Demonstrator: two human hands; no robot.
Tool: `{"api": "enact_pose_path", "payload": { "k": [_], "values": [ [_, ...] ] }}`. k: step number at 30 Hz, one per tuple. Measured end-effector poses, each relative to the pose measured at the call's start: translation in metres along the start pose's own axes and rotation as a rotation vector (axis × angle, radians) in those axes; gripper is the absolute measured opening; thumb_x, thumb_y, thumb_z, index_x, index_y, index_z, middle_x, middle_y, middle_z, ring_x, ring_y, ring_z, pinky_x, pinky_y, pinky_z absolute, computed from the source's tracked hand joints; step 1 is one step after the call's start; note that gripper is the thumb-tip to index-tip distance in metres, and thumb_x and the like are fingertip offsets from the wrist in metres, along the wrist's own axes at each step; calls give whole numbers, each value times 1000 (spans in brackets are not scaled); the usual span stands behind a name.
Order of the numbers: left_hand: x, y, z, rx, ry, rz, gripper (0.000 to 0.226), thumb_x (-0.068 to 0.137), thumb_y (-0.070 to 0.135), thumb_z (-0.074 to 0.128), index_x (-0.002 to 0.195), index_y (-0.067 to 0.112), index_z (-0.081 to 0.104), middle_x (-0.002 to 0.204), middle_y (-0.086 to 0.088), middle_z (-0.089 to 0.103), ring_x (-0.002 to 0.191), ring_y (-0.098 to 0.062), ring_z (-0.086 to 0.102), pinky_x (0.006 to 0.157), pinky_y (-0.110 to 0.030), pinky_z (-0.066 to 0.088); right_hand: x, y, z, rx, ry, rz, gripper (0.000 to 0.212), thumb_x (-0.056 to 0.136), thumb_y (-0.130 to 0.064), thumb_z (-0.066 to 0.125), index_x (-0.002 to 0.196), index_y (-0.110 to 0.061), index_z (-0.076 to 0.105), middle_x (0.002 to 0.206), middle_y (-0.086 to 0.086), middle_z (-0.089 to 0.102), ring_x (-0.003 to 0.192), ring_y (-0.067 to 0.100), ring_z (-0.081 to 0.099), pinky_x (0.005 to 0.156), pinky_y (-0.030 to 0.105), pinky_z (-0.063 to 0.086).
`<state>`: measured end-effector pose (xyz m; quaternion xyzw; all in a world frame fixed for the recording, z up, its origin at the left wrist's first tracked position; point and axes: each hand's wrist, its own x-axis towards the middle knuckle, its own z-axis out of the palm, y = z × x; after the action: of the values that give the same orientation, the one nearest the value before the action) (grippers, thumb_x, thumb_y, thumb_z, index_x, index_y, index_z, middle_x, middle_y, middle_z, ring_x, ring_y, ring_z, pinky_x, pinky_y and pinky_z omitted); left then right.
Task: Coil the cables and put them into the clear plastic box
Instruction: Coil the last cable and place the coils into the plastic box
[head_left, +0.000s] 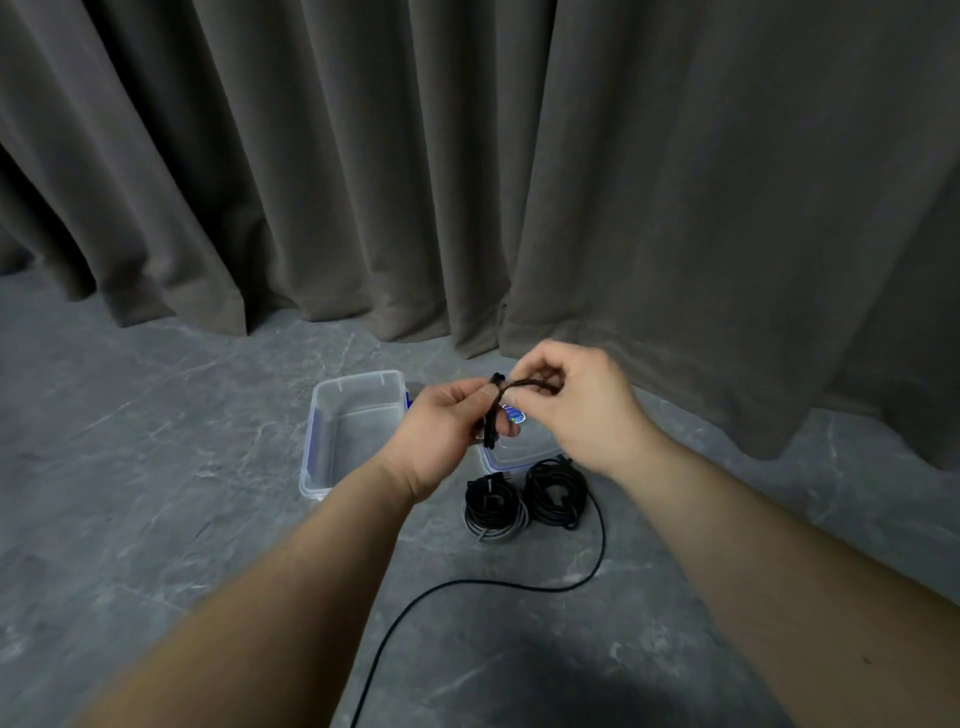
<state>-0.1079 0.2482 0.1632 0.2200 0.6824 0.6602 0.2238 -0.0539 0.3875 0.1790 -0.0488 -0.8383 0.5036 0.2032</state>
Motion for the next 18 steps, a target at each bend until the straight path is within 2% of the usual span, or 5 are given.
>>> {"api": "enact_pose_path", "payload": {
  "k": [2, 6, 11, 14, 18],
  "values": [
    [-1, 2, 0, -96, -29, -45, 33, 102, 10, 37, 83, 5, 63, 62, -4, 58, 64, -14, 61, 66, -22, 46, 0, 3, 0, 42, 76, 12, 29, 73, -5, 76, 65, -26, 58, 64, -4, 59, 60, 8, 54, 62, 24, 47],
    [-3, 6, 3, -238, -105, -103, 38, 104, 16, 30, 95, 4, 64, 57, 0, 49, 61, -14, 56, 65, -25, 42, 4, 5, 0, 99, 150, 31, 29, 80, -6, 71, 68, -31, 64, 67, -13, 66, 67, 0, 61, 70, 18, 47],
    [-2, 14, 12, -386, -86, -130, 33, 103, 19, 33, 86, 7, 59, 51, 4, 39, 53, -11, 46, 65, -27, 35, 6, 16, 1, 283, 276, 151, 20, 82, -6, 70, 71, -23, 65, 67, -4, 64, 60, 3, 57, 60, 18, 48],
    [2, 17, 11, -569, -2, -152, 32, 102, 23, 35, 78, 11, 53, 48, 7, 34, 47, -8, 41, 58, -22, 36, 1, 27, 9, 240, 184, 188, 23, 91, -5, 59, 89, -25, 70, 68, -1, 65, 51, 3, 56, 54, 16, 45],
    [12, 18, -3, -808, 225, -137, 32, 102, 26, 38, 76, 15, 53, 45, 9, 38, 47, -3, 47, 54, -16, 42, -8, 43, 20, -51, -36, 142, 39, 95, -10, 48, 123, -33, 62, 73, -11, 66, 52, 6, 51, 65, 34, 53]
  ]
}}
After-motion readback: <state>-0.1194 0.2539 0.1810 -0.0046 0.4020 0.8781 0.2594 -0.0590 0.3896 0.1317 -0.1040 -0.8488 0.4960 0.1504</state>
